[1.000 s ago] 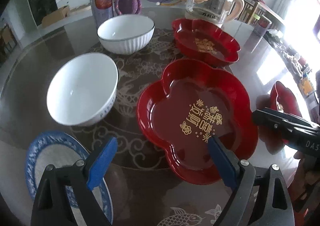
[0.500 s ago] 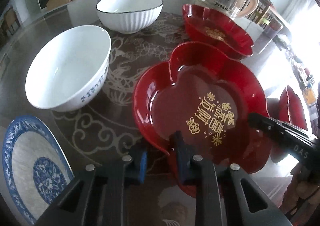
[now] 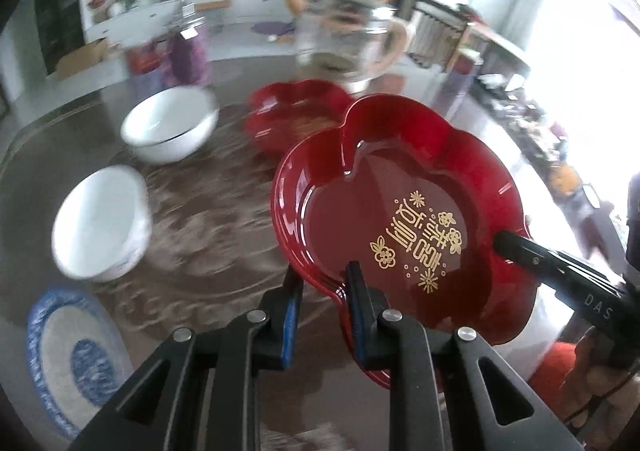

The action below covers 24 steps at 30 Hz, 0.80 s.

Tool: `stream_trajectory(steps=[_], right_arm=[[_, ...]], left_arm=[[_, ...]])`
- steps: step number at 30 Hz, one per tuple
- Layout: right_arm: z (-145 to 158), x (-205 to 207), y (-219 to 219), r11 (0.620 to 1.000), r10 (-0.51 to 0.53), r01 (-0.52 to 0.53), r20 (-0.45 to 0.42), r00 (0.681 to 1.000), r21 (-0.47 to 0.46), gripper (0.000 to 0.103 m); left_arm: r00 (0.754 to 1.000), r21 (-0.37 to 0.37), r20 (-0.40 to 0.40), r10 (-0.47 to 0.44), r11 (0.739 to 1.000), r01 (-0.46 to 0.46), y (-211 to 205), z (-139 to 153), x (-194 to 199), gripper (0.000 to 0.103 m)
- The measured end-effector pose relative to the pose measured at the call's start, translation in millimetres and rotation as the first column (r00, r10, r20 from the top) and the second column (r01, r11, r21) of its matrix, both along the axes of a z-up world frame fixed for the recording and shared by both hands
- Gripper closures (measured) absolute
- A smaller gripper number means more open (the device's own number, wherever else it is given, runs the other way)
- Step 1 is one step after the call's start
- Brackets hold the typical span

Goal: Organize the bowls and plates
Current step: 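Grasp the central red plate's rim with the right gripper and lift, then lower the held red plate onto the set-aside red plate and open the right gripper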

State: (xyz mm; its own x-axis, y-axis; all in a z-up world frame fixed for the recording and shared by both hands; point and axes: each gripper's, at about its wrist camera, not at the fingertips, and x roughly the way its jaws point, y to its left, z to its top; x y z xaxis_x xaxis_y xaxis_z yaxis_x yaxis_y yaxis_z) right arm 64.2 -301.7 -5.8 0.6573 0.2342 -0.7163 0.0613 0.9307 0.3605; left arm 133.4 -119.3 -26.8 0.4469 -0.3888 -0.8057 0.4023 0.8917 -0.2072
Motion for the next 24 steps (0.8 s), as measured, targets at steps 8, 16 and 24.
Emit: stream_trajectory(steps=[8, 16, 24], right_arm=[[10, -38, -83, 0.978, -0.206, 0.206, -0.013, 0.978, -0.020, 0.092], [-22, -59, -114, 0.944, -0.327, 0.329, -0.072, 0.942, 0.018, 0.091], [-38, -69, -116, 0.927, -0.370, 0.374, -0.089, 0.925, 0.033, 0.091]], left_arm=[[0.991, -0.007, 0.002, -0.135, 0.991, 0.135, -114, -6, 6, 0.082], [0.976, 0.075, -0.029, -0.216, 0.973, 0.218, -171, -35, 14, 0.082], [0.968, 0.125, -0.019, -0.250, 0.960, 0.250, -183, -45, 11, 0.082]])
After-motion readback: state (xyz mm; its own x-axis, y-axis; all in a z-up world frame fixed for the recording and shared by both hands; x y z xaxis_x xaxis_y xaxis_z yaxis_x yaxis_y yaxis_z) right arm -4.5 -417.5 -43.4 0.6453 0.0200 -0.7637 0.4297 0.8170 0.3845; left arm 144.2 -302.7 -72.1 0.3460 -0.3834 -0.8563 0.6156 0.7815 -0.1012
